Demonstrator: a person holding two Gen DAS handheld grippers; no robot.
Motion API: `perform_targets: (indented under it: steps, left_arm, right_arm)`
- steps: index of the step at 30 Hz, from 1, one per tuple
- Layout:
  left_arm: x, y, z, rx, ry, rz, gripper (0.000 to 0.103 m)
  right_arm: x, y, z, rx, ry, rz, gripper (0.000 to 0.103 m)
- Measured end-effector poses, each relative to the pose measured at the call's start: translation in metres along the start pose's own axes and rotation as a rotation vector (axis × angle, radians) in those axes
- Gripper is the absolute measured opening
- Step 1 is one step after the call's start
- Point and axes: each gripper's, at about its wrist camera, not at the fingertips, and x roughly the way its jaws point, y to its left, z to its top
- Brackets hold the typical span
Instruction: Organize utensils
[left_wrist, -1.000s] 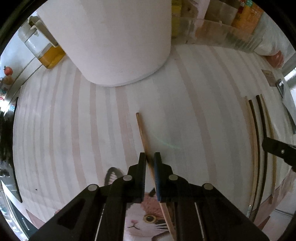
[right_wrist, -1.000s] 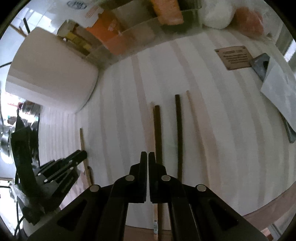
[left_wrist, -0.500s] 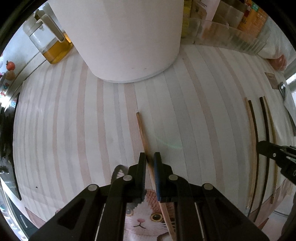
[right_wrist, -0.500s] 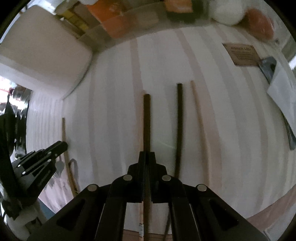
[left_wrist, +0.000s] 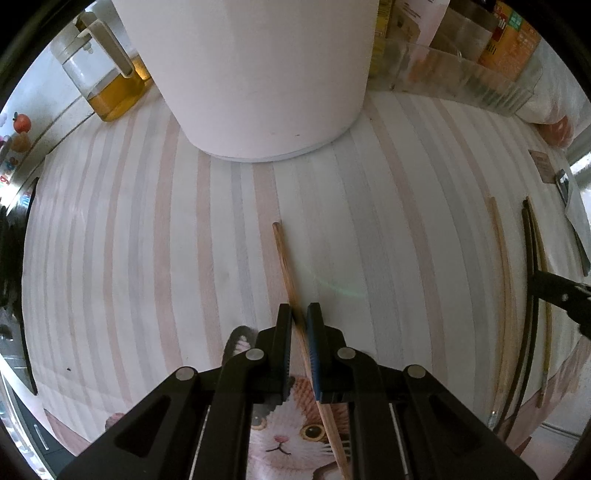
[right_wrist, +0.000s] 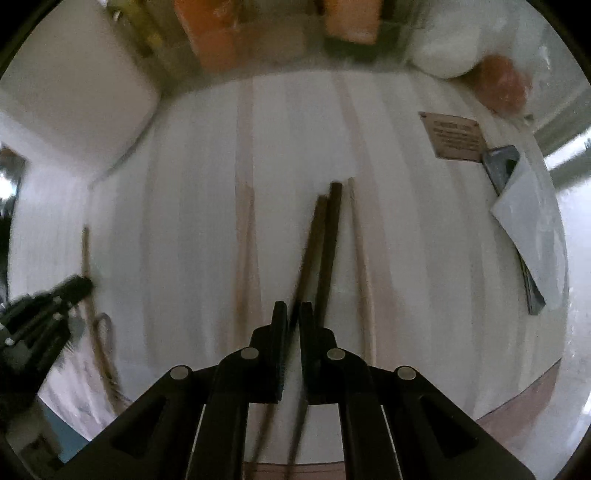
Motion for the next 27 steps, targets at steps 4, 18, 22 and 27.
perform_targets:
  steps: [4,18,22,27]
  left_arm:
    - [0.001,0.006,0.001,-0.011,0.004,-0.013,0.007]
    - [0.003,0.037,0.004,-0.111,0.031,-0.172,0.016]
    - [0.003,0.026,0.004,-0.063,0.013,-0.094,0.005]
    - [-0.002,0.035,0.001,-0.025,0.005,-0.021,0.004]
  right_arm:
    - [-0.002,0.003,0.004,0.042,-0.001,0.143,0.009]
    - [0.022,0.041,0.000,-0.094,0.062,0.004,0.000]
    - [0.023,0.042,-0.004,-0.105,0.096,0.027,0.000]
    - [0.023,0.031,-0.006,-0.055,0.124,0.077,0.000]
